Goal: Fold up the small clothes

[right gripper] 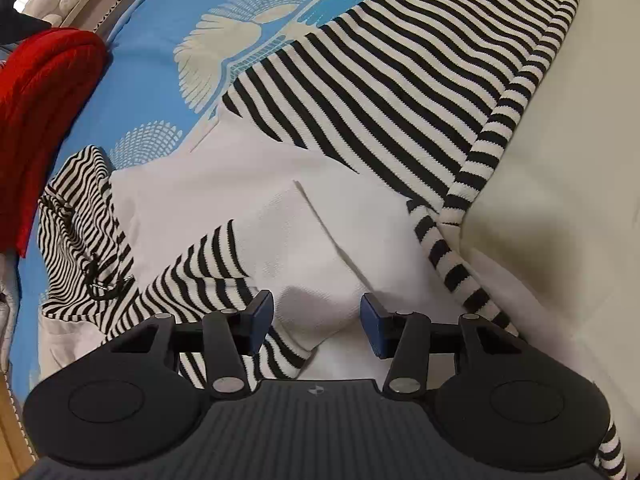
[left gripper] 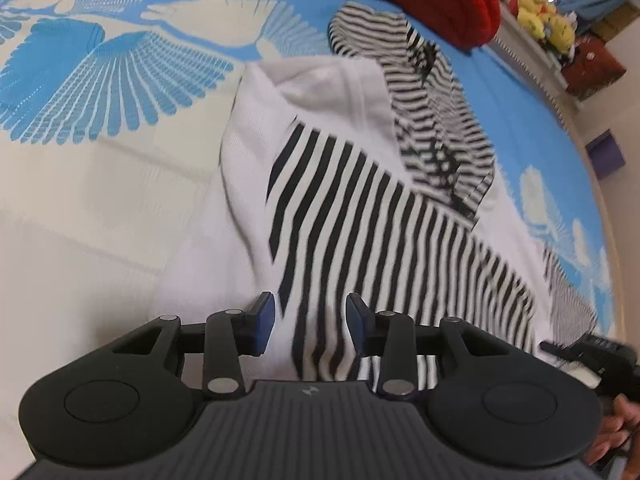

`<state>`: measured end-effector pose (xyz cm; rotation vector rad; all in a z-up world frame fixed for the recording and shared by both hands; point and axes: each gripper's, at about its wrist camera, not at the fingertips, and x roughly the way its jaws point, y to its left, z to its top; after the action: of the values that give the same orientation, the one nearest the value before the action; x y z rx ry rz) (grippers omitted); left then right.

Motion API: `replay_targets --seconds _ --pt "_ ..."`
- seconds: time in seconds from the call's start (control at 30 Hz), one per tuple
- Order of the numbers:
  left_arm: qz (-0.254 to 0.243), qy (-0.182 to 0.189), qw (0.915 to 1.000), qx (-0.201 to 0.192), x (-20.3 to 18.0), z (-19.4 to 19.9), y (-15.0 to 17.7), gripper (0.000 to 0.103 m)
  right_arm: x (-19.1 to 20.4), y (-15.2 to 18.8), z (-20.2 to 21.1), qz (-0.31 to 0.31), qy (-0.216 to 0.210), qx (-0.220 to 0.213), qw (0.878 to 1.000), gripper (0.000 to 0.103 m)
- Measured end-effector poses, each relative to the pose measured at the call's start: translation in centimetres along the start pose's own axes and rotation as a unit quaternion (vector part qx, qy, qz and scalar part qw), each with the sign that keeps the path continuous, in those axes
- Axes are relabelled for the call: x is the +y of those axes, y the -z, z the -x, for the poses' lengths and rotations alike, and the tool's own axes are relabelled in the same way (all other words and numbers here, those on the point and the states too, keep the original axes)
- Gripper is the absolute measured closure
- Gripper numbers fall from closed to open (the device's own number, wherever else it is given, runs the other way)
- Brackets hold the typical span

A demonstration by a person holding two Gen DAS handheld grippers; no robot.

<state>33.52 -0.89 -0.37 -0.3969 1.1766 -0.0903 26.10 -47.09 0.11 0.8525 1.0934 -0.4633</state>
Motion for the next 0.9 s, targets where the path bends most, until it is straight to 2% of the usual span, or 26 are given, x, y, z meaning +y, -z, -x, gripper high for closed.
replay_targets --seconds 0.03,0.1,0.17,0.2,0.23,0.27,0.33,0.43,0.5,0.57,0.63,0.67,0.73,0.77,0.8,0.87,0.9 --pt "-0.009 -0.010 0.9999 0.004 -0.1 -0.2 0.2 0.061 -0.1 0.0 0.0 0.001 -0.002 -0.002 1.000 0.058" --pt "-0.025 -0.030 0.9992 0.012 0.0 -0.6 0.7 0.061 -0.3 -0.1 0.0 0.000 -0.002 -0.007 1.000 0.083" --pt "-0.042 -0.040 0.9980 0.022 -0.1 -1.2 1.2 0.061 -0.2 -0.3 0.1 -0.003 -0.013 -0.014 1.000 0.100" --pt "-0.053 -0.044 0.9974 0.023 -0.1 -1.4 1.4 0.063 -0.2 -0.4 0.4 -0.005 -0.023 -0.022 0.999 0.102" --pt "-0.064 -0.051 0.9964 0.021 -0.1 -1.4 1.6 0.078 0.0 -0.4 0.9 -0.004 -0.033 -0.033 0.999 0.103" --pt "-0.076 -0.061 0.9951 0.017 -0.2 -1.3 1.7 0.088 0.5 -0.4 1.5 0.005 -0.043 -0.048 0.998 0.103" --pt "-0.071 -0.056 0.9958 0.009 0.2 -0.7 1.6 0.093 1.3 -0.4 2.6 0.022 -0.066 -0.076 0.995 0.103" --pt "-0.059 -0.083 0.9946 -0.021 0.3 1.0 1.5 0.094 1.6 -0.5 3.9 0.026 -0.115 -0.101 0.988 0.103" --pt "-0.056 -0.099 0.9931 -0.029 0.3 1.6 1.7 0.094 1.9 -0.6 4.4 0.033 -0.131 -0.112 0.985 0.103" --pt "-0.057 -0.095 0.9938 -0.008 0.3 1.1 1.8 0.092 1.7 -0.7 4.1 0.031 -0.119 -0.105 0.987 0.103" --pt "-0.061 -0.108 0.9923 -0.005 0.2 0.7 1.7 0.085 1.2 -0.8 3.1 0.027 -0.078 -0.083 0.993 0.103" --pt "-0.066 -0.117 0.9908 -0.019 0.0 1.0 1.6 0.085 1.1 -0.7 2.4 0.027 -0.053 -0.068 0.996 0.099" --pt "-0.075 -0.118 0.9884 -0.060 -0.7 2.0 1.3 0.084 0.5 -0.7 1.2 0.016 -0.031 -0.036 0.999 0.098" --pt "-0.082 -0.108 0.9878 -0.077 -1.1 2.5 1.2 0.083 0.2 -0.6 0.8 0.007 -0.026 -0.023 0.999 0.088" --pt "-0.090 -0.095 0.9877 -0.085 -1.5 2.7 1.2 0.082 0.2 -0.4 0.6 0.003 -0.020 -0.017 1.000 0.072" --pt "-0.093 -0.073 0.9904 -0.071 -1.8 2.2 1.3 0.081 0.3 0.0 0.3 0.011 -0.010 -0.009 1.000 0.059" --pt "-0.081 -0.064 0.9932 -0.054 -1.5 1.6 1.4 0.081 0.5 0.1 0.2 0.017 -0.008 -0.004 1.000 0.060"
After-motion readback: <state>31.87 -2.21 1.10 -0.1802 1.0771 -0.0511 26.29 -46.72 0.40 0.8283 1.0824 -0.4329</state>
